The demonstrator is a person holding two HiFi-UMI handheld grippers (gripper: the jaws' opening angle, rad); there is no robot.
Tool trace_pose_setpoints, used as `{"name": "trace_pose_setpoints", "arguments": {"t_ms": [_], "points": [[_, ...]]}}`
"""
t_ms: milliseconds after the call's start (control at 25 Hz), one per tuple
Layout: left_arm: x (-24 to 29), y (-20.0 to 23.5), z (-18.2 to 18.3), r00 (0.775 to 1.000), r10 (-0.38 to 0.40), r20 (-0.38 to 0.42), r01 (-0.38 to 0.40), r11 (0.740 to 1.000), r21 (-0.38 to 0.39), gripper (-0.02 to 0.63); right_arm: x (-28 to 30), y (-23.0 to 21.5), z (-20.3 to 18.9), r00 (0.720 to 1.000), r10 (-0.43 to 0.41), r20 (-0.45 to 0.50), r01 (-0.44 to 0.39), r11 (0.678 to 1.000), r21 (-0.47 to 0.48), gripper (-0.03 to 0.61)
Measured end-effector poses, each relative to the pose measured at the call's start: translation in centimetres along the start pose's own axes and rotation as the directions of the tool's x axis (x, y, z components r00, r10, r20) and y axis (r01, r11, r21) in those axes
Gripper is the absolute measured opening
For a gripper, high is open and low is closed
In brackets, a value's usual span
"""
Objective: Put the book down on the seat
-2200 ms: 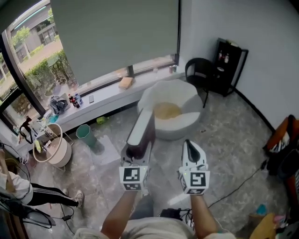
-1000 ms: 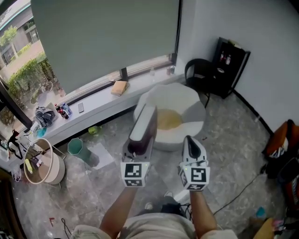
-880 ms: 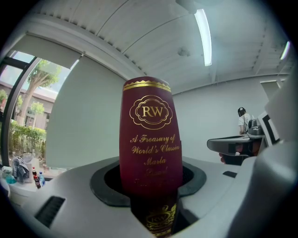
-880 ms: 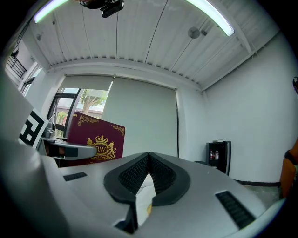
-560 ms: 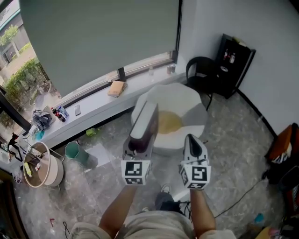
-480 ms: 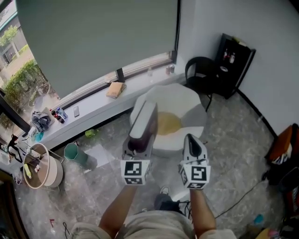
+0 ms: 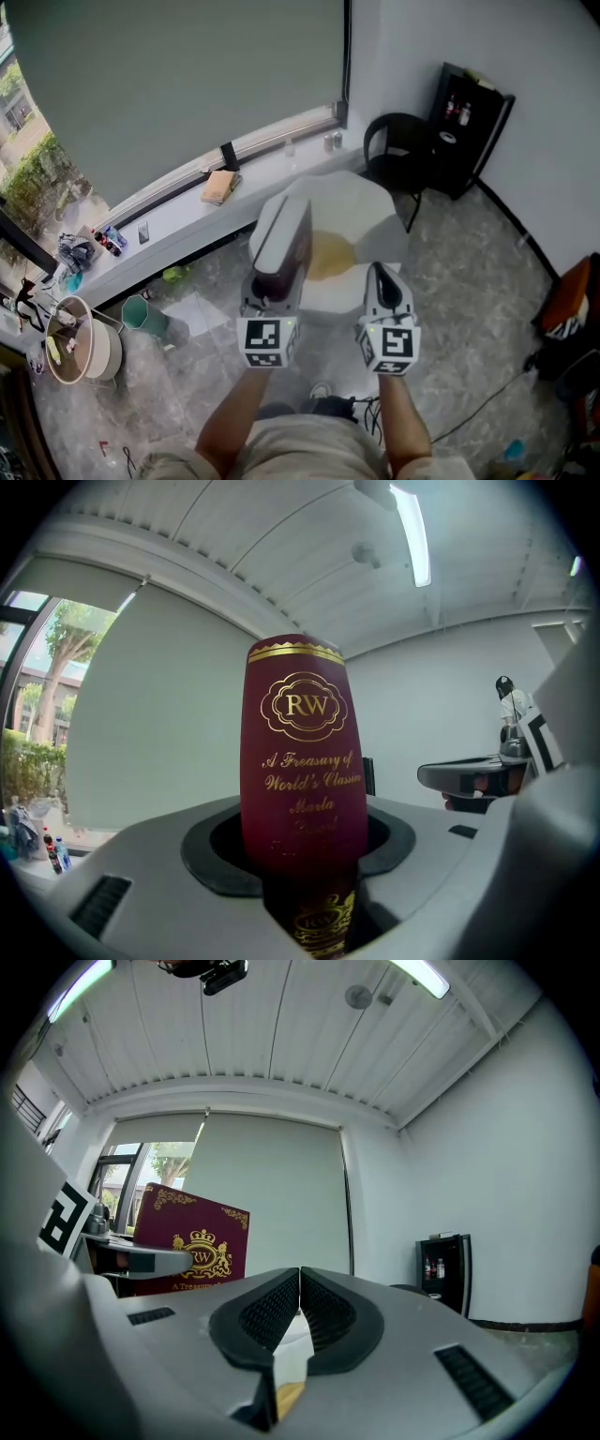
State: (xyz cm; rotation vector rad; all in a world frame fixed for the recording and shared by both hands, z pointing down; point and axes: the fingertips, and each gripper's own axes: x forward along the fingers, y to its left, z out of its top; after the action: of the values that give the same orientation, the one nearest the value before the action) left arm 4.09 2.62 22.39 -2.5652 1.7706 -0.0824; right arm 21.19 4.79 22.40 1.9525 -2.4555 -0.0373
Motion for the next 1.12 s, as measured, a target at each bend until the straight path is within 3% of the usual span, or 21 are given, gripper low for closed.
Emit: {"name": "trace_pose_setpoints", "arguments": {"t_ms": [240, 600, 1120], "points": [[2.8, -0.4, -0.8, 1.000, 0.005, -0.016, -0.005, 1.000, -0.005, 0.235, 2.0, -1.9, -0.6, 1.000, 0.006, -0.001, -0.006, 1.000, 0.005, 0.003], [7.9, 2.5, -2.5, 1.000, -0.003, -0.014, 0.003, 1.000, -0.029, 0.235, 7.8, -1.6, -2.5, 1.000, 0.014, -0.028, -0.015, 0.999, -0.030, 0.003], [21.3, 10.3, -4.4, 0.998, -0.050, -0.030, 0.048, 0.997, -0.063, 0.235, 23.6, -0.9, -4.2, 0.997, 0.001, -0.071, -0.004, 0.999, -0.050, 0.003]]}}
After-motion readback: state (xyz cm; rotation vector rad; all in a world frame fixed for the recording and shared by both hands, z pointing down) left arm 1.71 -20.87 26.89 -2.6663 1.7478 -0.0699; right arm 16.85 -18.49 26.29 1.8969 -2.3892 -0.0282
